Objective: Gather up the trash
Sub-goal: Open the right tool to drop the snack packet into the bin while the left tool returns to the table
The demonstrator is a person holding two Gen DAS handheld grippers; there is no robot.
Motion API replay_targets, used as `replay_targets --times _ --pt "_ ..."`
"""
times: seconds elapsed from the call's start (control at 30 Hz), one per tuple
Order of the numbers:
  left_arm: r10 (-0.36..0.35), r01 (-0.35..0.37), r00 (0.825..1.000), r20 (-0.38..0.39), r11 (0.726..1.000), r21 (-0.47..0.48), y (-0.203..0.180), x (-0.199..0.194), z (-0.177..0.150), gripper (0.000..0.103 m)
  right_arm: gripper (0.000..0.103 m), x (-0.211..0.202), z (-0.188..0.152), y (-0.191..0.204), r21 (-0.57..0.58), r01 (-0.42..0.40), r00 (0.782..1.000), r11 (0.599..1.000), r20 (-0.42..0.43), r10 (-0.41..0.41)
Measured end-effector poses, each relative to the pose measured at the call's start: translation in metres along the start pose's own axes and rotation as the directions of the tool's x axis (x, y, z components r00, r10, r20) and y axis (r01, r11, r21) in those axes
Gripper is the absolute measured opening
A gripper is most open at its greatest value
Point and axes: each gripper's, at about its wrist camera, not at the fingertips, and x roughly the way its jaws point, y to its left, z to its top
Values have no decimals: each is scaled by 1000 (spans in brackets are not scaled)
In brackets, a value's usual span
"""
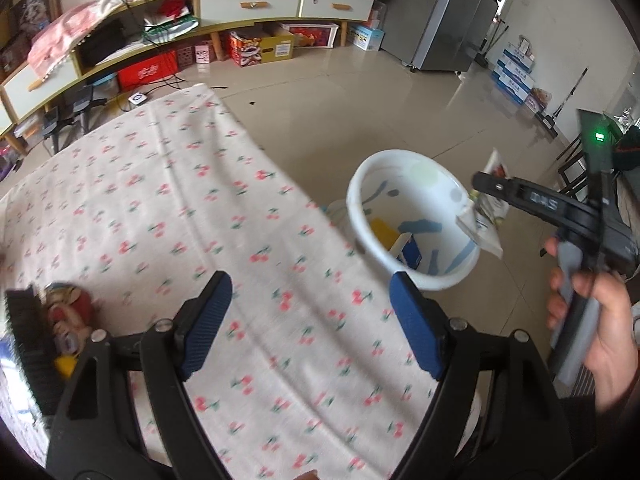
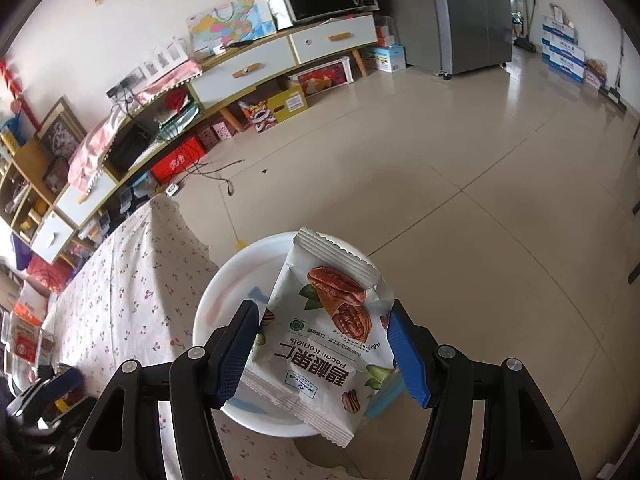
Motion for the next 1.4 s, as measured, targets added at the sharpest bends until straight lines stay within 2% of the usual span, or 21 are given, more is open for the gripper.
replay_targets --times 0.2,0.3,0.57,0.93,1.0,1.07,1.4 --pt "7 -7 1000 21 1000 -20 27 -28 -16 81 68 15 -1 13 -2 -2 1000 1000 -6 2" --pt "12 -10 999 31 999 -38 42 -41 -24 83 82 16 -2 15 3 4 1000 1000 -3 -4" --pt "46 -42 998 48 996 -83 83 -64 -41 85 84 7 -5 29 -30 5 1000 1000 -14 -6" --pt "72 -68 997 25 991 -118 123 -81 -62 86 84 -17 -17 61 -107 0 999 994 -45 -5" --pt "82 -78 996 22 989 -123 130 -85 -67 87 84 -24 -20 71 -129 -17 999 991 -46 11" --pt "99 -96 995 17 987 -132 139 -88 -70 93 85 -31 -23 82 -157 -29 999 987 -43 23" --pt "190 -181 982 13 953 -242 205 -107 -82 98 92 -48 -47 146 -307 -86 996 948 -46 75"
